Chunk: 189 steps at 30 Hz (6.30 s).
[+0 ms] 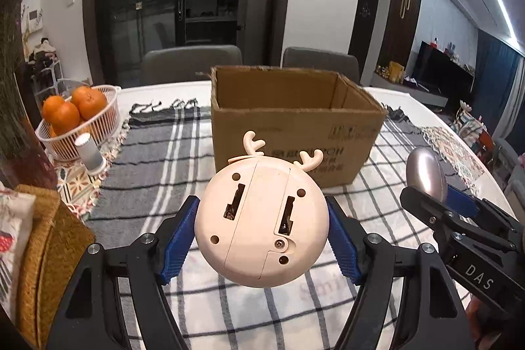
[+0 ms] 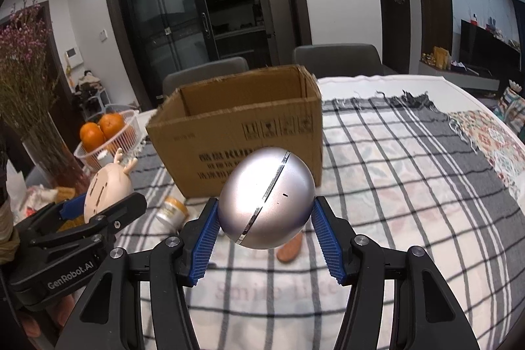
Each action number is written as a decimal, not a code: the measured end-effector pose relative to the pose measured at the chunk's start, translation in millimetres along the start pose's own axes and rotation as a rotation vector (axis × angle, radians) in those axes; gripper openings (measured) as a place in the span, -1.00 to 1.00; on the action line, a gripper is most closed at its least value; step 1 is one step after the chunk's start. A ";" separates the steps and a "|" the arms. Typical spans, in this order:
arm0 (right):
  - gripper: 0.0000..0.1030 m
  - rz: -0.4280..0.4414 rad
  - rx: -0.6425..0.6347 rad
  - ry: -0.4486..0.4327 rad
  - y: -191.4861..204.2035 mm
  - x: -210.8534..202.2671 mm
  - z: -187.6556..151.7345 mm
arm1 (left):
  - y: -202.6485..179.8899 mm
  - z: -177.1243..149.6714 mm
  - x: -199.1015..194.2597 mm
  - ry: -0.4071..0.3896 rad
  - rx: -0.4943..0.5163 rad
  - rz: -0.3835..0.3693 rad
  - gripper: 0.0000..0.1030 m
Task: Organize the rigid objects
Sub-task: 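Lift and carry the silver egg and beige deer gadget over the box, then open both tools to drop the egg and deer gadget into the box, then move both tools back toward the jar, figurine and bike light on the cloth, then grasp the white ointment jar with the left tool while the right tool approaches the figurine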
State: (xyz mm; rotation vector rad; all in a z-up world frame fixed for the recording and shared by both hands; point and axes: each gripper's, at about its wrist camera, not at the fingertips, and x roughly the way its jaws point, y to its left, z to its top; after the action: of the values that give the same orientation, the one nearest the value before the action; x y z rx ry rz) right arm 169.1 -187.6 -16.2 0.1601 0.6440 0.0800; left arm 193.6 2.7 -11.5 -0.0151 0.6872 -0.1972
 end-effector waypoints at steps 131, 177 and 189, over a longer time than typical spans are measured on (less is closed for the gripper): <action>0.13 0.057 -0.052 0.393 38.7 96.8 67.8 | 51.8 42.8 64.3 0.302 0.060 -0.022 0.56; 0.13 0.202 0.253 0.733 43.9 198.1 -4.6 | 70.0 -11.3 153.9 0.566 0.013 -0.219 0.32; 0.13 0.115 0.334 0.798 42.3 214.4 -12.4 | 77.4 -19.9 167.6 0.586 -0.041 -0.209 0.19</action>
State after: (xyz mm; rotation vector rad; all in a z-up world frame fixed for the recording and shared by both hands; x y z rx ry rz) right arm 331.5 -117.9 -145.3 0.5001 1.4450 0.1489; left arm 321.2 48.6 -138.4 -0.0703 1.2754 -0.3964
